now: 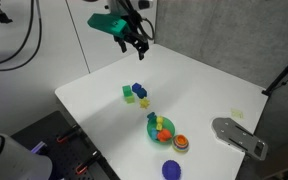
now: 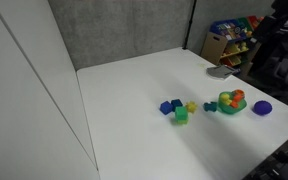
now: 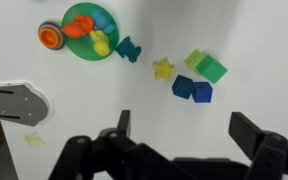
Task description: Pick up the yellow toy from the table and put it in the bowl
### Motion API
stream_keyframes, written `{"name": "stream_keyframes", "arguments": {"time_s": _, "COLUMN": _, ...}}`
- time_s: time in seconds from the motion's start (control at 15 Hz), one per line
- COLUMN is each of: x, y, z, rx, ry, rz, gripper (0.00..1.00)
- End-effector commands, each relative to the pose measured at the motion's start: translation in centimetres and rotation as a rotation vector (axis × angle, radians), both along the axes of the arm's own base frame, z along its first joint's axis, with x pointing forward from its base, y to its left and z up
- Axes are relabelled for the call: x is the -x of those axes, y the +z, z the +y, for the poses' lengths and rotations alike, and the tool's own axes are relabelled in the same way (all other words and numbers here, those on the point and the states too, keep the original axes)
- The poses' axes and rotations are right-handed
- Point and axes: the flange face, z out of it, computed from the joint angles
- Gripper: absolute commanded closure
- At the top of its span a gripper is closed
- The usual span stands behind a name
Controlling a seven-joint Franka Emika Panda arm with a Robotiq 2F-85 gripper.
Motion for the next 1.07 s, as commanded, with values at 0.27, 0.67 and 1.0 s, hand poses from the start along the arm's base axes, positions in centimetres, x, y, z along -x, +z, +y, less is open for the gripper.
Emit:
{"name": "stream_keyframes", "arguments": {"time_s": 0.27, "x": -6.6, "y": -7.4, "z": 0.3, "rx": -0.016, "ry": 0.146, "rz": 0.067, "gripper": 0.0}}
{"name": "stream_keyframes", "arguments": {"time_s": 0.67, "x": -10.1, "y": -11.8, "z": 0.0, "rx": 0.057, "ry": 0.268, "rz": 0.128, "gripper": 0.0}}
{"name": "stream_keyframes", "arguments": {"time_s": 1.0, "x": -9.6, "y": -12.5, "z": 0.2, "rx": 0.044, "ry": 0.263, "rz": 0.14, "gripper": 0.0}}
